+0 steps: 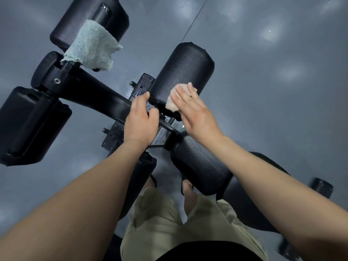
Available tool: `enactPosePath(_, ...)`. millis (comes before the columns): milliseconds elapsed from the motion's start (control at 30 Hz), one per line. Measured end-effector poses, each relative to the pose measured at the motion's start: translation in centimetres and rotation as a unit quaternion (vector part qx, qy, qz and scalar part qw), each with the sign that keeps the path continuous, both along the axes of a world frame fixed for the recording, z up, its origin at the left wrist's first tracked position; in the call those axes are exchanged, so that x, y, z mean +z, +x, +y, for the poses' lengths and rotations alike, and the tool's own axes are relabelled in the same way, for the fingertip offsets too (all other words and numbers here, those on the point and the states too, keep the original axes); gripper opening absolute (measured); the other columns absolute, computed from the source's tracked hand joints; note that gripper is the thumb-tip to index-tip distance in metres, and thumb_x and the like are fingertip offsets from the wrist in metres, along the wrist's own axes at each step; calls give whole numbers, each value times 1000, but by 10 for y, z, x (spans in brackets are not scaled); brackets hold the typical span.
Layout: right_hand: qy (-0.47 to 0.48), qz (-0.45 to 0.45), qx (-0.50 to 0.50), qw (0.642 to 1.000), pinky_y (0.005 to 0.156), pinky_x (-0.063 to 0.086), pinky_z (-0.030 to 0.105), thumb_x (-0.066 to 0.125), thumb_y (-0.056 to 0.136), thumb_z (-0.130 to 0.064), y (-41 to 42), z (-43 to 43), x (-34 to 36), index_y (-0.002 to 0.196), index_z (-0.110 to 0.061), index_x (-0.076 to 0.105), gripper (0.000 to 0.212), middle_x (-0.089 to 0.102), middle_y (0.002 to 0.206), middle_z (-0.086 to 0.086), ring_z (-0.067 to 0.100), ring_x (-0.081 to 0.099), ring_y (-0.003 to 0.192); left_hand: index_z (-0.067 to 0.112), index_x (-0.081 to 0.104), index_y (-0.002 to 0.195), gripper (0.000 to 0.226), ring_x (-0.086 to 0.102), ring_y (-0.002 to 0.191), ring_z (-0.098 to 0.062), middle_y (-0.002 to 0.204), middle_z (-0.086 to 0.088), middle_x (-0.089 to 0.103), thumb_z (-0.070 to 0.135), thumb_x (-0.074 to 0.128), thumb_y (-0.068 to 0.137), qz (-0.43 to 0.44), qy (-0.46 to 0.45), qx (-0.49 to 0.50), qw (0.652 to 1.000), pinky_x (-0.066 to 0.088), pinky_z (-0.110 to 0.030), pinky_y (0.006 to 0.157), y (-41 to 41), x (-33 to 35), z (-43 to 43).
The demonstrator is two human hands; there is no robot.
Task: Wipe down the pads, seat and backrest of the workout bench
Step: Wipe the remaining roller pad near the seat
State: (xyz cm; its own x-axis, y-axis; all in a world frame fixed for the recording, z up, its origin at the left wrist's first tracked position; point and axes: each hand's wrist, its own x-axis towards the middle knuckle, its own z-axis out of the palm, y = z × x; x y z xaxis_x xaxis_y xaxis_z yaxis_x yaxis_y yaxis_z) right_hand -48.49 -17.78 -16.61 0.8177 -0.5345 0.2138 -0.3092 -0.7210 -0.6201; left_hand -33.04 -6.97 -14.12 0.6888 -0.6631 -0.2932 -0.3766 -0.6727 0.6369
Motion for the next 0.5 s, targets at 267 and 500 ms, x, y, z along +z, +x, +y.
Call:
enactPosePath(267, -4, -15, 30, 999, 118, 36, 48, 49, 92, 11, -36, -9, 0, 140, 1, 55, 49, 49, 150, 15, 35, 40, 144, 26, 48, 141, 48, 58, 114, -17, 144, 14, 46, 26, 42, 93, -8, -7, 2, 1000, 40, -30, 95, 0, -1, 0)
enactPosePath(500, 86, -31, -196, 976, 120, 18, 17, 43, 97, 1, 11, -80, 15, 145, -7, 52, 49, 41, 156, 15, 33, 32, 148, 28, 48, 141, 48, 57, 110, -15, 143, 15, 46, 28, 41, 93, -4, -6, 7, 1000, 39, -30, 92, -1, -1, 0)
